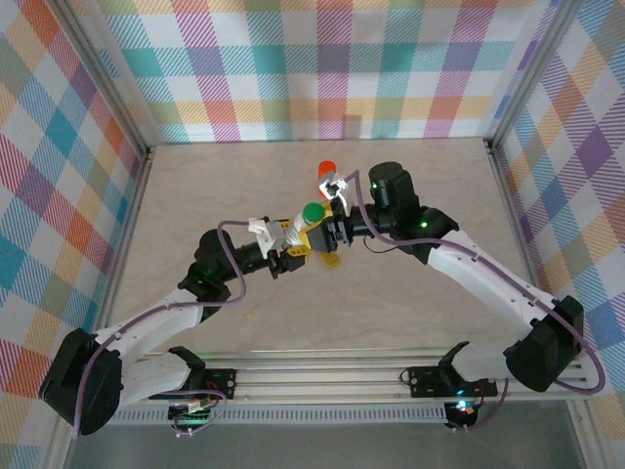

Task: Sort the pills into containers

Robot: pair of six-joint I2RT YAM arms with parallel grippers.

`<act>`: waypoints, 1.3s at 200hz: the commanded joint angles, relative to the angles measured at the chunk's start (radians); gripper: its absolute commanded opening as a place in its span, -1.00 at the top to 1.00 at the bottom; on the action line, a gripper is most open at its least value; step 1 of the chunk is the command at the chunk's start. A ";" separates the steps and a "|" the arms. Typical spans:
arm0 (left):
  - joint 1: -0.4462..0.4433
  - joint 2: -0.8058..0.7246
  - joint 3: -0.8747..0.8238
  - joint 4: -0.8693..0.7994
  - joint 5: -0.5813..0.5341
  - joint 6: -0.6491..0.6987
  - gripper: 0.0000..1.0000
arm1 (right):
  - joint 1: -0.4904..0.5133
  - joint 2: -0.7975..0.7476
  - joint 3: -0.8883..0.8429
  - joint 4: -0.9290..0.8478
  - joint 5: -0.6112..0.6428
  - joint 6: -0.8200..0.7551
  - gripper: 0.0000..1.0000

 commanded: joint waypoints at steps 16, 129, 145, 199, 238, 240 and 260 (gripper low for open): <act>-0.017 0.027 0.056 -0.015 0.069 0.014 1.00 | 0.019 0.024 0.034 -0.043 0.025 -0.019 -0.26; -0.050 0.063 0.082 -0.137 -0.166 0.072 -1.00 | 0.043 -0.037 0.013 -0.146 0.532 0.090 0.46; -0.050 0.036 0.041 -0.114 -0.286 0.065 -1.00 | 0.028 -0.014 0.055 -0.215 0.721 0.076 0.48; -0.029 -0.102 -0.021 -0.160 -0.902 -0.179 -1.00 | -0.139 0.250 0.169 -0.181 0.984 -0.015 0.48; 0.041 -0.166 0.011 -0.322 -0.911 -0.414 -1.00 | -0.224 0.518 0.324 -0.144 0.915 -0.005 0.45; 0.042 -0.168 0.009 -0.324 -0.916 -0.425 -1.00 | -0.226 0.531 0.330 -0.142 0.909 -0.003 0.45; 0.045 -0.188 -0.008 -0.352 -0.971 -0.516 -1.00 | -0.237 0.636 0.397 -0.146 0.879 0.017 0.41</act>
